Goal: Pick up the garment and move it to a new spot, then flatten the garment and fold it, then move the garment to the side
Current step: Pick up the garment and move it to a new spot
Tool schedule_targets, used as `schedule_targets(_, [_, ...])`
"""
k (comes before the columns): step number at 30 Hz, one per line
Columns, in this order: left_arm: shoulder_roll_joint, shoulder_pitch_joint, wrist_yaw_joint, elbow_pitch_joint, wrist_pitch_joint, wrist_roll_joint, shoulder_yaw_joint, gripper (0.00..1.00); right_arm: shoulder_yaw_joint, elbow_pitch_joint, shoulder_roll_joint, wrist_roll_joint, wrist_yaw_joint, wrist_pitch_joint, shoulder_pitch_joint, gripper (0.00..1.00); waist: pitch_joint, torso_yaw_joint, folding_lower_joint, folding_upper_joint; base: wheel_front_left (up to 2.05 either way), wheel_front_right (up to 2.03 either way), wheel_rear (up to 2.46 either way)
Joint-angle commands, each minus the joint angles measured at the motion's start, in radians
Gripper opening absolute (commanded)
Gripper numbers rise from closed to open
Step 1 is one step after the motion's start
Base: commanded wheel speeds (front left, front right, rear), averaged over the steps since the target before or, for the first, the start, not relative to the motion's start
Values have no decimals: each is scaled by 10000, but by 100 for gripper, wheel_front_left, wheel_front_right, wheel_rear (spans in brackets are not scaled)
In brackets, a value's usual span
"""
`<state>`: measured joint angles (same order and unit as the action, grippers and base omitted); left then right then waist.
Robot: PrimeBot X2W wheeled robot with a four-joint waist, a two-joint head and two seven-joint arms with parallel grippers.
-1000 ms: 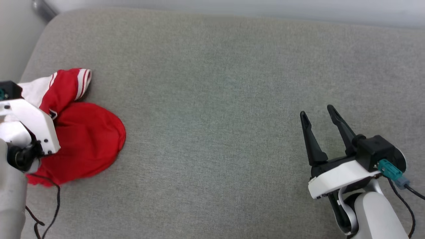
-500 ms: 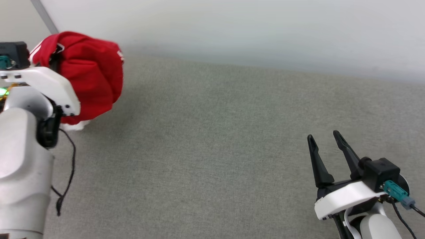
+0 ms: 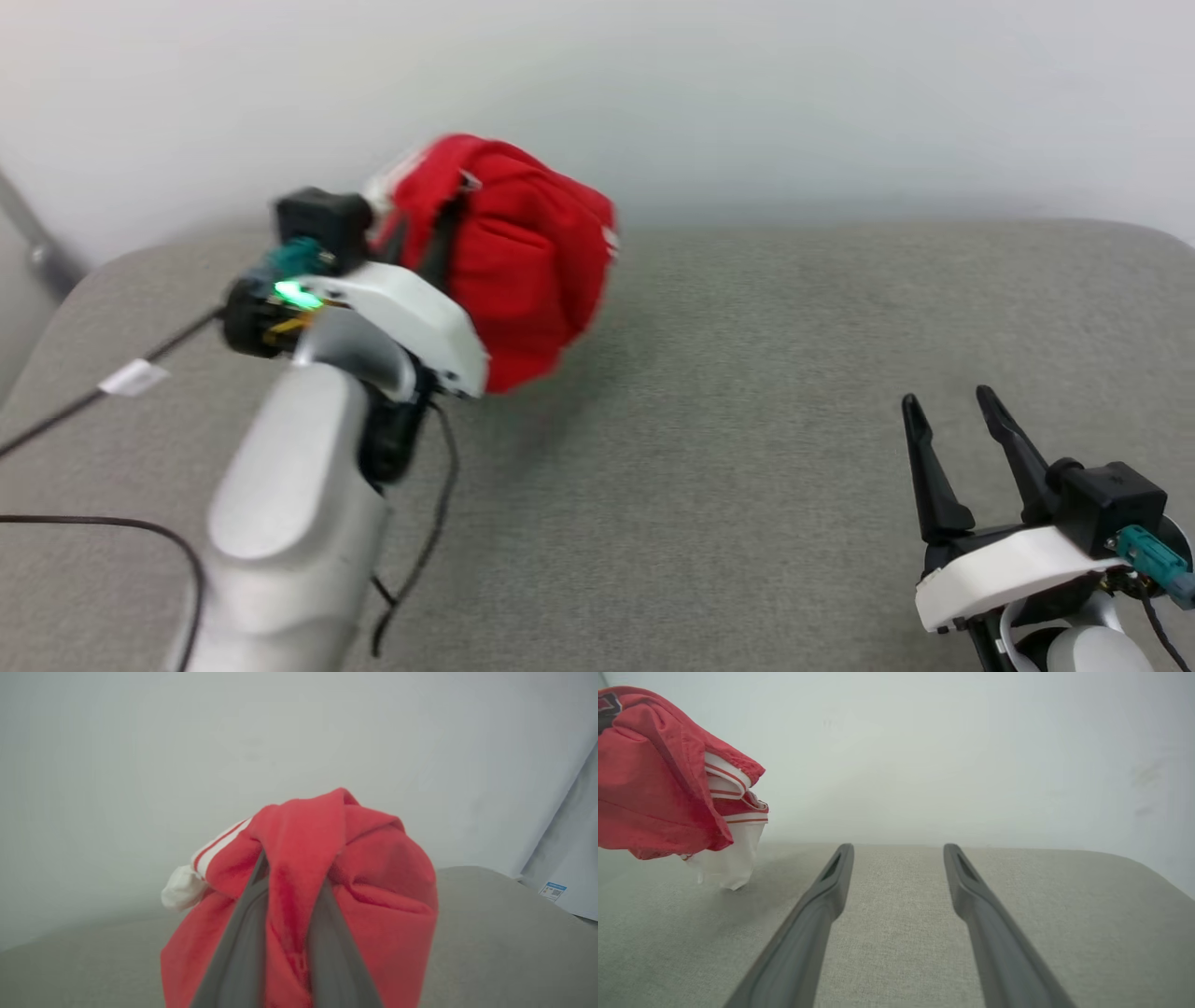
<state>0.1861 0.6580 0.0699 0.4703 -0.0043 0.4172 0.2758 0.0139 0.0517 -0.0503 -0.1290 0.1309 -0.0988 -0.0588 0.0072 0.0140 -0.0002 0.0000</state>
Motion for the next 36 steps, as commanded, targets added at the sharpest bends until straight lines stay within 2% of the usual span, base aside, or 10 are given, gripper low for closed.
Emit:
schedule_targets(1, [-294, -270, 118, -157, -37, 21, 281, 0, -49, -132, 4, 78, -3, 69, 144, 100, 48, -496, 2, 0, 0, 0, 0])
schedule_targets(8, [-1045, -1302, 445, -429, -35, 182, 1878, 0, -187, -430, 4, 11, -3, 255, 219, 100, 359, -1192, 2, 0, 0, 0, 0])
schedule_targets(16, [-1209, -2581, 541, 321, 88, 414, 3078, 0, -224, -490, 4, -91, -3, 176, 92, 100, 699, -1369, 2, 0, 0, 0, 0])
schedule_targets(17, [-1216, -2678, 551, 412, 2, 346, 3224, 15, -243, -467, 4, -118, -3, 147, 87, 100, 722, -1348, 2, 0, 0, 0, 0])
schedule_targets(19, [-1216, -2910, 570, 693, -57, 394, 3420, 100, -252, -423, 4, -145, -3, 105, 67, 100, 746, -1284, 2, 0, 0, 0, 0])
schedule_targets(24, [-1210, -2928, 570, 724, -743, 217, 3682, 100, -301, -344, 4, -175, -3, 102, 82, 100, 586, -1002, 2, 0, 0, 0, 0])
schedule_targets(27, [-1188, -2865, 426, 350, -1286, 77, 3646, 100, -301, -301, 3, -195, -3, 93, 127, 100, 427, -831, 2, 0, 0, 0, 0])
schedule_targets(32, [-990, -2796, -41, -570, -1976, -14, 3262, 100, -359, -281, 3, -217, -3, 133, 308, 100, 195, -565, 2, 0, 0, 0, 0])
schedule_targets(36, [-700, -2923, -585, -1205, -2196, 90, 2675, 100, -433, -279, 4, -236, -3, 178, 428, 100, 60, -366, 2, 0, 0, 0, 0])
